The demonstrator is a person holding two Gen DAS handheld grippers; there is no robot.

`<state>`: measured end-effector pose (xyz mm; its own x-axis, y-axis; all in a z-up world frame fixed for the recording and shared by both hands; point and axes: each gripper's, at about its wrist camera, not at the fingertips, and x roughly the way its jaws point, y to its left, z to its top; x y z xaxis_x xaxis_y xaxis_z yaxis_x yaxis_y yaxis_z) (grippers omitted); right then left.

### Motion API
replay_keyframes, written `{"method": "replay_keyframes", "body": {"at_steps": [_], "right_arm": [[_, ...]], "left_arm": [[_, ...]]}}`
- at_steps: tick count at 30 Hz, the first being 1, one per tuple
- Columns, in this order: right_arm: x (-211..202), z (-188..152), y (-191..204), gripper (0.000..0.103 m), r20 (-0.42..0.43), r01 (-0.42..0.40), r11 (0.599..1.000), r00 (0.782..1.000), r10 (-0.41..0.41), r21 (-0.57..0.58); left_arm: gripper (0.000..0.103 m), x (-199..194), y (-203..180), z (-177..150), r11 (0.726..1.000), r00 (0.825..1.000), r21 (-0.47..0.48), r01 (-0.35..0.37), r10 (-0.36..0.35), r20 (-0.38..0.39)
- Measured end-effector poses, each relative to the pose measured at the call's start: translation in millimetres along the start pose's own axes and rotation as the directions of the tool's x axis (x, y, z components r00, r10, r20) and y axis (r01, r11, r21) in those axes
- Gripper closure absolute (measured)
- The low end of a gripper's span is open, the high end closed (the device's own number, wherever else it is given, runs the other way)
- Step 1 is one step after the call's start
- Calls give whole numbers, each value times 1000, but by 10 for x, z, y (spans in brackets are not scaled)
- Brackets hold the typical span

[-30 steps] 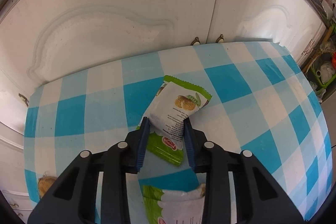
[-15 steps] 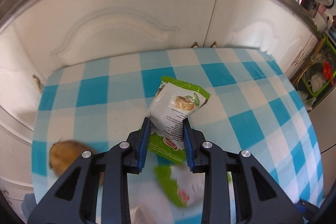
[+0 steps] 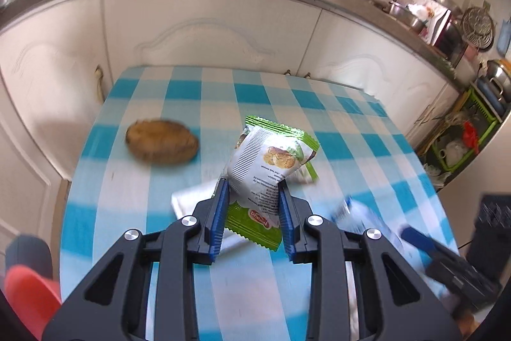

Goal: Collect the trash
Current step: 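Close the right tool around the white bottle and lift it, then carry the packet and bottle over the pink bucket and open both tools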

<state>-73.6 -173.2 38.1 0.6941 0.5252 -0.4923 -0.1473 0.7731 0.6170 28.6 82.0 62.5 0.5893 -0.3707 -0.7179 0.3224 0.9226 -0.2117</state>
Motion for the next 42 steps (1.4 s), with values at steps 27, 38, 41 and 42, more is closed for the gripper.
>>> {"method": "replay_keyframes", "body": {"at_steps": [27,38,41,42], "right_arm": [[261,-82,63,59,-83,158,985,983,-164,-77],[225,-60,67,59,-54,173,983,983,-177,-66],[222,-65,79,59,-55,168,984,984,-171,-55],[219,-59,92,59,-54,167,985,984,-170,-53]], "left_arm": [[72,-917,688,-1189,981,999,-192,29,-24,29],[72,-1167,986,-1378,967,997,-253,32,-14,72],[72,-1231,1088,-1449,961,997,-274,26,-5,78],[72,-1250,1118,-1470,959,997,-282,25,-3,80]]}}
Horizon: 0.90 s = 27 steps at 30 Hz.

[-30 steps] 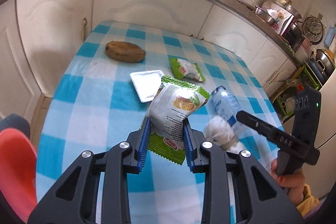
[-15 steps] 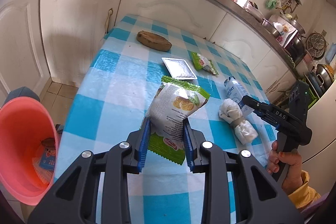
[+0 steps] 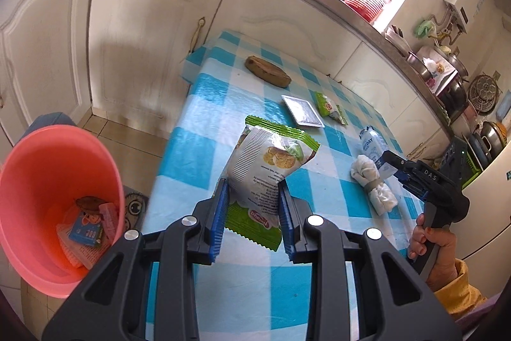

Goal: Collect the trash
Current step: 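Carry the packet and bottle over the pink bucket and open both tools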

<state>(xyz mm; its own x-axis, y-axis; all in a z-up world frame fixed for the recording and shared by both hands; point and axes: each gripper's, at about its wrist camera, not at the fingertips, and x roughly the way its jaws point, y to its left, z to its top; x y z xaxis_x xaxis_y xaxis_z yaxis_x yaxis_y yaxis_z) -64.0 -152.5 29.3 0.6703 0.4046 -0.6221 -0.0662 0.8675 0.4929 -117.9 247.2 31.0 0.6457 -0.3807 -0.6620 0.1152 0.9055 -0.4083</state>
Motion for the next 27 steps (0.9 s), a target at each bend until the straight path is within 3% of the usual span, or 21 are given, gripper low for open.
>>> {"method": "replay_keyframes", "body": {"at_steps": [14,27], "right_arm": [[-285,212,601,59,64,-28,993,997,36,-113],[-194,134,1358,59,-10,-140,963,990,142,-228]], "left_arm": [[72,-252,472,-70,995,996,-79,-67,71,48],[72,-481,746,-147,980,981,-103,-169,177,82]]}}
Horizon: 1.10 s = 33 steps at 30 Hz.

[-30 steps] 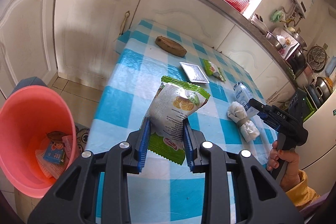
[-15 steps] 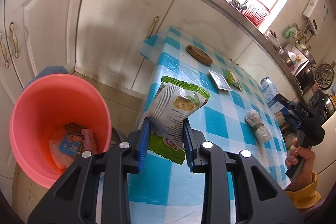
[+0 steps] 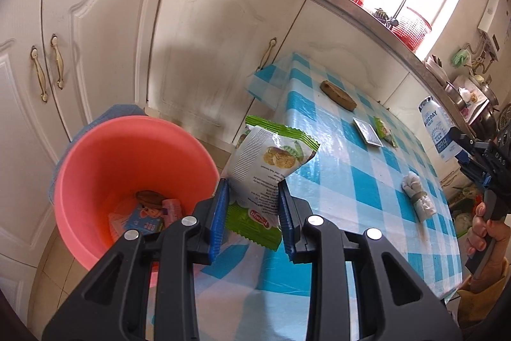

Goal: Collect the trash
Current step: 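Carry the packet and bottle over the pink bucket and open both tools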

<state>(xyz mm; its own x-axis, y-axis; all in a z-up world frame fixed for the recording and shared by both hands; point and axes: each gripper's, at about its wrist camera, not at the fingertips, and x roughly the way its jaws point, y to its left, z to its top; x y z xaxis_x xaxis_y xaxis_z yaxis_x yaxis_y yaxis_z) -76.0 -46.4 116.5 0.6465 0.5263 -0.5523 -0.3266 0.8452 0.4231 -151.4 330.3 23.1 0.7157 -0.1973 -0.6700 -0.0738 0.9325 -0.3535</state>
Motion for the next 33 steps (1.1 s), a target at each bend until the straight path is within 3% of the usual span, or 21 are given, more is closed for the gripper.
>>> {"method": "replay_keyframes", "body": {"at_steps": [10,17,26,33], "right_arm": [[429,-89,756,59,-127,-132,986,985,119,-104],[816,-274,1349,59,-259,-239,955,947,189,-177],[1244,-500,1967,59,-378,-317,914,902,209,-252],[1536,-679,2226,59,-439,-342,895,877,195,-286]], "left_arm": [[71,-96,264,-25,997,997,-35,-68,69,16],[71,-62,499,-58,990,992,-66,-127,127,-2],[71,76,740,-136,974,977,-78,-211,208,-46],[71,179,820,-163,966,968,-72,-247,242,-71]]}}
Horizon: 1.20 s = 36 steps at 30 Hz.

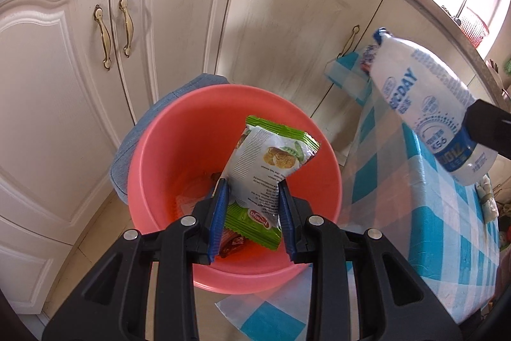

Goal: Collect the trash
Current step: 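Carry the packet and bottle over the pink bucket and open both tools, then move both open tools back over the table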

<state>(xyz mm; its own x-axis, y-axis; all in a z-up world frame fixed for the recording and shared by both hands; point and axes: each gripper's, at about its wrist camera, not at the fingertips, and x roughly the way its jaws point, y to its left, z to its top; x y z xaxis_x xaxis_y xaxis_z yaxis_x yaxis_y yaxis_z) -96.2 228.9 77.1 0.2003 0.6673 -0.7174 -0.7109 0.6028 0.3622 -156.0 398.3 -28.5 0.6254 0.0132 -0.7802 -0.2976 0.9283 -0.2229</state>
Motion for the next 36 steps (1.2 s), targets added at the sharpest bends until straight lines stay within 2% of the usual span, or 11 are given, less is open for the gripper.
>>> {"method": "replay_keyframes", "body": {"at_steps": [10,11,13,14,16,18,19,26,28,34,36], "right_arm": [[329,-23,16,59,-54,7,1000,999,-7,-1],[378,-17,21,58,-65,6,1000,998,-6,-6],[451,-17,-6,44,-80,28,1000,996,-28,-1],[477,-18,-29,30,-85,38,999,996,-37,14],[467,-39,-89,25,-77,16,999,997,-12,47],[414,-60,-122,17,-61,40,998,997,-37,43],[377,-64,-145,17,-52,70,997,996,-67,42],[54,-90,-321,14,27,126,990,991,-128,66],[-33,-119,-353,14,46,152,986,987,-155,61],[-199,-208,-433,13,93,191,981,976,-194,40],[-258,-238,-469,9,119,213,976,969,-217,45]], "left_arm": [[71,88,22,-30,999,999,7,-35,35,-21],[68,111,30,-25,999,999,9,-43,44,-23],[36,193,32,-26,993,994,38,-107,108,-32],[16,224,39,-29,988,989,51,-146,148,-30],[15,248,51,-48,981,982,66,-185,187,-32],[10,246,77,-60,975,976,67,-211,213,-36],[9,239,95,-65,973,974,60,-222,225,-36],[9,196,212,-13,966,964,11,-258,258,-66],[9,141,208,-23,966,964,-3,-260,259,-53],[9,-6,294,19,976,981,-107,-190,192,0],[9,-77,340,8,982,992,-152,-111,119,45]]}}
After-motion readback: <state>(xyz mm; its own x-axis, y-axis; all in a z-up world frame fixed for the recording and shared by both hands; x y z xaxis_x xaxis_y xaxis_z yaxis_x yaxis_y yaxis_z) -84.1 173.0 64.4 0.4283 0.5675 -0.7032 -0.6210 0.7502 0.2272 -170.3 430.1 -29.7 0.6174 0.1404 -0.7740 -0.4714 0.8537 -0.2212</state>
